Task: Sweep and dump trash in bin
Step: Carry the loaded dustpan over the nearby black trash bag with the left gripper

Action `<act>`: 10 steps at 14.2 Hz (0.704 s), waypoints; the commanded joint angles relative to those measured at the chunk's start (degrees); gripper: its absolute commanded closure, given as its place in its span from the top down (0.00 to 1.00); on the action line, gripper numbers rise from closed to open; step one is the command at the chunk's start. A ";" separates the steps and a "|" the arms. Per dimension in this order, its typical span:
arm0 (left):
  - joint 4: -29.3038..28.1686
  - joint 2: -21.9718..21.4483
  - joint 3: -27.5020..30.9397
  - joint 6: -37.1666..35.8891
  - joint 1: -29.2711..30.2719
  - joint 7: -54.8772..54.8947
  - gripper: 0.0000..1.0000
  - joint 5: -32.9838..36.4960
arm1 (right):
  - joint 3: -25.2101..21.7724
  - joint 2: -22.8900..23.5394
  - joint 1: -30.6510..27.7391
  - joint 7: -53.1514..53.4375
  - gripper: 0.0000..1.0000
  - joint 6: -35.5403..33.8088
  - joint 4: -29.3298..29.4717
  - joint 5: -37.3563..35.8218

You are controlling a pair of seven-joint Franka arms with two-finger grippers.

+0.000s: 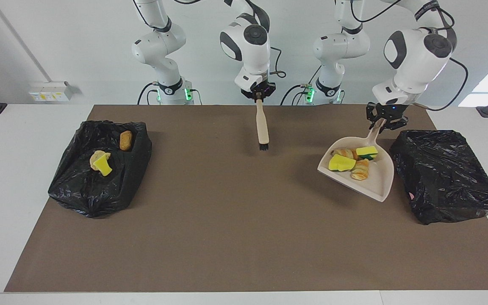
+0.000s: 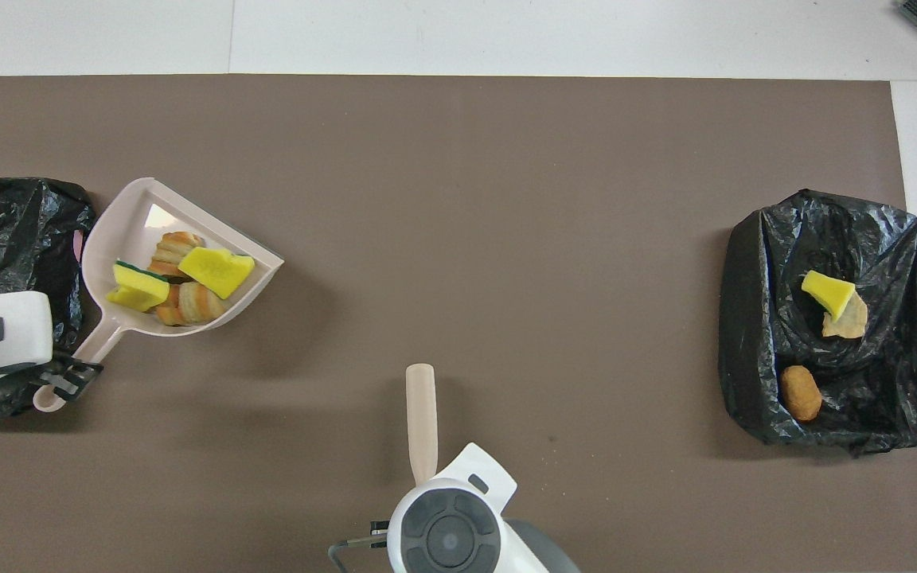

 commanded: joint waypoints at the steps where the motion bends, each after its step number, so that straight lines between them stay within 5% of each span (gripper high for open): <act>1: 4.15 0.41 -0.53 -1.98 6.28 4.40 0.00 -0.76 | -0.07 3.89 3.58 6.36 0.00 5.68 -0.07 -2.13; 8: 13.91 4.71 -0.53 -9.19 22.63 19.18 0.00 -0.76 | -0.07 7.07 5.26 6.12 0.00 7.73 -0.08 -4.77; 9: 15.49 5.24 -0.53 -9.19 24.31 20.23 0.00 -0.50 | -0.07 7.15 5.17 6.11 0.39 7.20 0.01 -4.77; 10: 17.77 7.07 -0.44 -9.36 25.02 20.68 0.00 1.07 | -0.07 7.16 5.26 6.11 0.99 6.67 0.45 -4.95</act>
